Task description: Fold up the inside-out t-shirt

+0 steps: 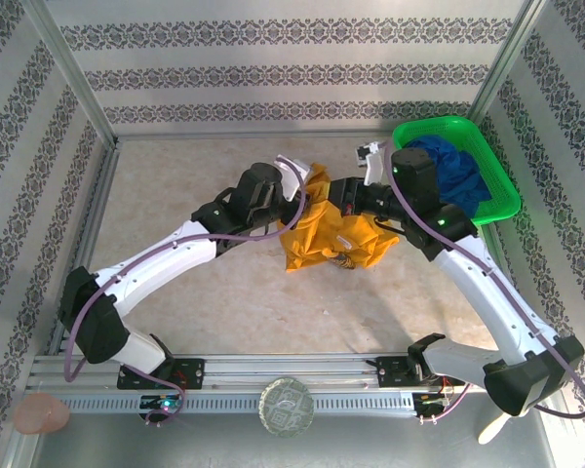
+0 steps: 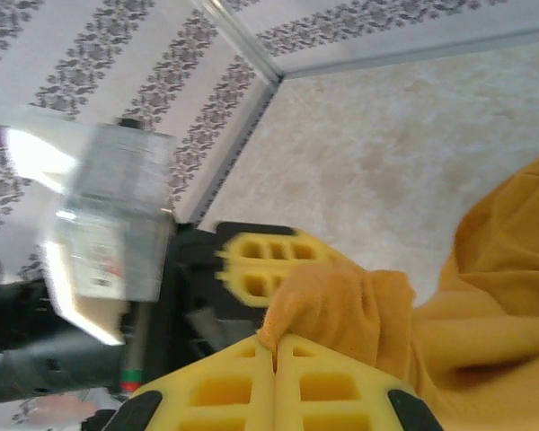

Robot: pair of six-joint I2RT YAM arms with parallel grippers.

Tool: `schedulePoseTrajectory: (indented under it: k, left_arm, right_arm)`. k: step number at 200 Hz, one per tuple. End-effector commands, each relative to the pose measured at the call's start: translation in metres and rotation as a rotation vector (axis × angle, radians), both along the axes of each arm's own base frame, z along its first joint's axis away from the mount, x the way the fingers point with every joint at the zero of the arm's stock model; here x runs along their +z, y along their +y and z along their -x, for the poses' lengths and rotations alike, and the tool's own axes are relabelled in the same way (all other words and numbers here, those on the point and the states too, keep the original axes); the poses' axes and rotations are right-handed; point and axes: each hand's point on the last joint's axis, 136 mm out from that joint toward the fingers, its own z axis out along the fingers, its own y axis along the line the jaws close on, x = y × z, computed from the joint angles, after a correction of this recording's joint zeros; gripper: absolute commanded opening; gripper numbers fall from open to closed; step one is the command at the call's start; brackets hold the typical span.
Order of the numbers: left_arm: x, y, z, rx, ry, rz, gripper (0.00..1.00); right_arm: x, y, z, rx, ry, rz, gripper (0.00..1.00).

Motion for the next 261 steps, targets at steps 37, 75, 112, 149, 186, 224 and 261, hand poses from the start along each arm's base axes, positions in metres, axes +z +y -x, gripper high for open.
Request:
schedulePoseTrajectory:
  k: [37,75,112,149,186,224,261]
  left_arm:
    - [0.159,0.012,0.039,-0.232,-0.037,0.302,0.0]
    - [0.173,-0.003,0.047,-0.307,0.087,0.478,0.0]
    - [0.157,0.004,0.027,-0.244,0.197,0.626,0.0]
    - [0.153,0.004,0.027,-0.25,0.221,0.646,0.0]
    - [0.154,0.001,0.028,-0.262,0.242,0.661,0.0]
    - [0.158,0.001,0.03,-0.27,0.248,0.672,0.0]
    - [0.161,0.001,0.031,-0.275,0.248,0.678,0.0]
  right_arm:
    - [0.014,-0.039,-0.033,-0.166,-0.044,0.066,0.0]
    - [0.026,-0.026,-0.04,-0.117,-0.083,0.04,0.57]
    - [0.053,-0.044,0.003,-0.152,-0.236,0.023,0.57]
    - [0.064,-0.023,0.056,-0.008,-0.399,0.009,0.55]
    - [0.061,0.014,0.062,0.136,-0.435,-0.001,0.55]
    - [0.059,0.039,0.045,0.178,-0.44,0.027,0.59]
    - [0.055,0.05,0.031,0.188,-0.428,0.041,0.56]
